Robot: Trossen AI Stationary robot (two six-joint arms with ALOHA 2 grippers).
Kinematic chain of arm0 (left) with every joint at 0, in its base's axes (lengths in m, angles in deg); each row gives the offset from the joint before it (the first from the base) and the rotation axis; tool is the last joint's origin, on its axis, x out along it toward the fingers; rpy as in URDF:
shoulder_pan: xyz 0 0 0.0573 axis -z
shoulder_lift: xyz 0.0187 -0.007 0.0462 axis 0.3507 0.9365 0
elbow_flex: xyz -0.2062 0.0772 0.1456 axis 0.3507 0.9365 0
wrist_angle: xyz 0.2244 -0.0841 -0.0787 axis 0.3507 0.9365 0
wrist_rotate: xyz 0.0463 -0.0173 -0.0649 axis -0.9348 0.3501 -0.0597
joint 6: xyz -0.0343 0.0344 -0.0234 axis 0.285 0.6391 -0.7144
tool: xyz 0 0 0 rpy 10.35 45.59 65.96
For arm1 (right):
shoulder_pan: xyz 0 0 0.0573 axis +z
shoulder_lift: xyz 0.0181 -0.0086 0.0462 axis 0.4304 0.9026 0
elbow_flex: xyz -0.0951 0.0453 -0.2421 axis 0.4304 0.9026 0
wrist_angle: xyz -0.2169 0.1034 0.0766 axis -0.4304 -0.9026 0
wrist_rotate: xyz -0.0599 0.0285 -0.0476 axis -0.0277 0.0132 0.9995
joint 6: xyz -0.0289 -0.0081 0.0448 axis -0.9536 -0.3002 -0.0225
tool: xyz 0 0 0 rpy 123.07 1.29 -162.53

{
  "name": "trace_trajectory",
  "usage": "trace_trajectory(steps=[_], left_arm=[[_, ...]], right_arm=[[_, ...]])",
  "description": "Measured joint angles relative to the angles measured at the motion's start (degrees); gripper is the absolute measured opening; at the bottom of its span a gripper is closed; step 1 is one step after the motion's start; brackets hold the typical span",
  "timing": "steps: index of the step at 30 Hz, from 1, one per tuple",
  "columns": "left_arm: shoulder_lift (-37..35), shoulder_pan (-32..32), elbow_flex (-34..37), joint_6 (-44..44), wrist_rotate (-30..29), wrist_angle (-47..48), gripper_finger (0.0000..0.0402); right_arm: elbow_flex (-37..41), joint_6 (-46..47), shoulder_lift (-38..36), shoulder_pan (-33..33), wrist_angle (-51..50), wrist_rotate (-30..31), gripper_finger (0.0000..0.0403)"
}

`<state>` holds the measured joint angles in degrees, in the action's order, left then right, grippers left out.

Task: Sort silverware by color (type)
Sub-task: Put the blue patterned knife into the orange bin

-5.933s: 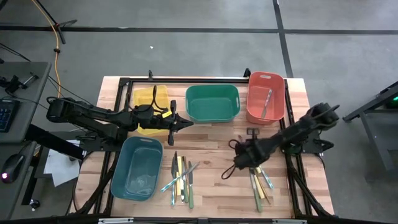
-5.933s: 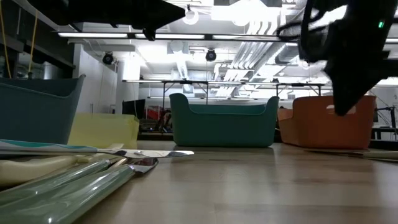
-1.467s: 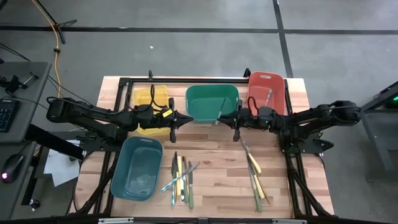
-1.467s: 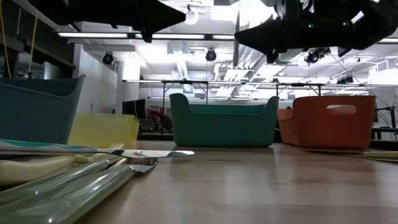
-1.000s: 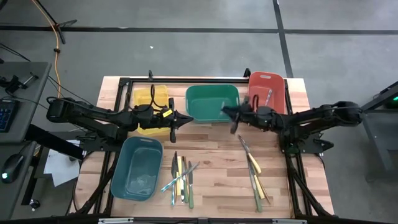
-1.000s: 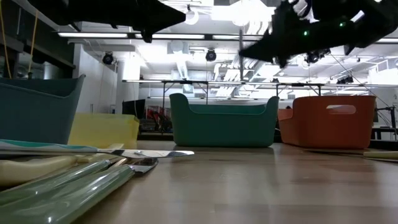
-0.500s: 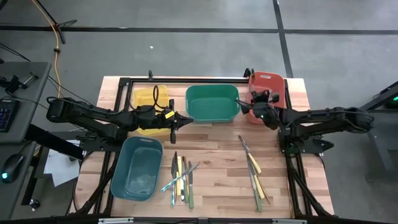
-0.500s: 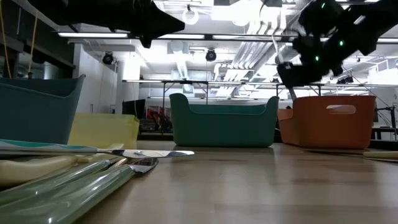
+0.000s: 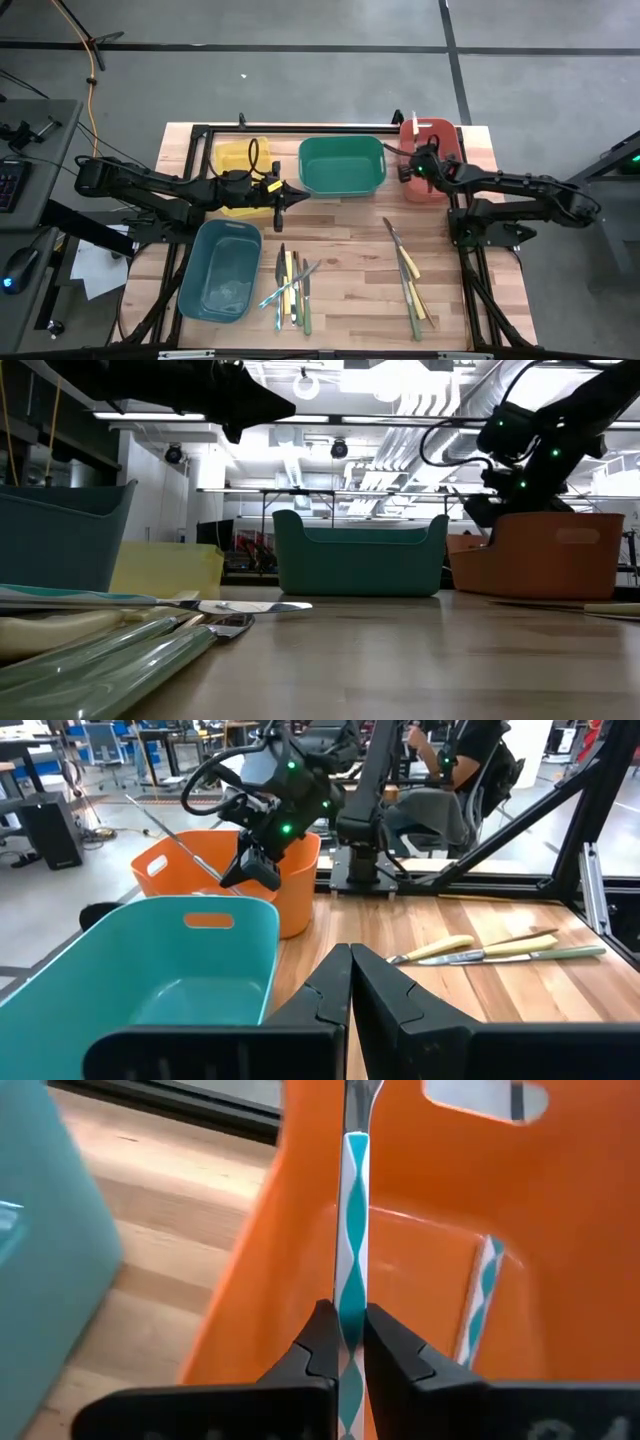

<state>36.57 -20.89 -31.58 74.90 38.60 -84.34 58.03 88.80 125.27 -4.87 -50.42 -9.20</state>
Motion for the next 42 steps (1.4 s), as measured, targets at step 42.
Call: trace_trajectory(steps=[42], left_arm=[[-3.91, 0.02, 0.07, -3.77, 0.58, 3.48, 0.0003]], right_arm=[[3.80, -31.90, -0.30, 18.42, 60.84, -25.52, 0.0058]])
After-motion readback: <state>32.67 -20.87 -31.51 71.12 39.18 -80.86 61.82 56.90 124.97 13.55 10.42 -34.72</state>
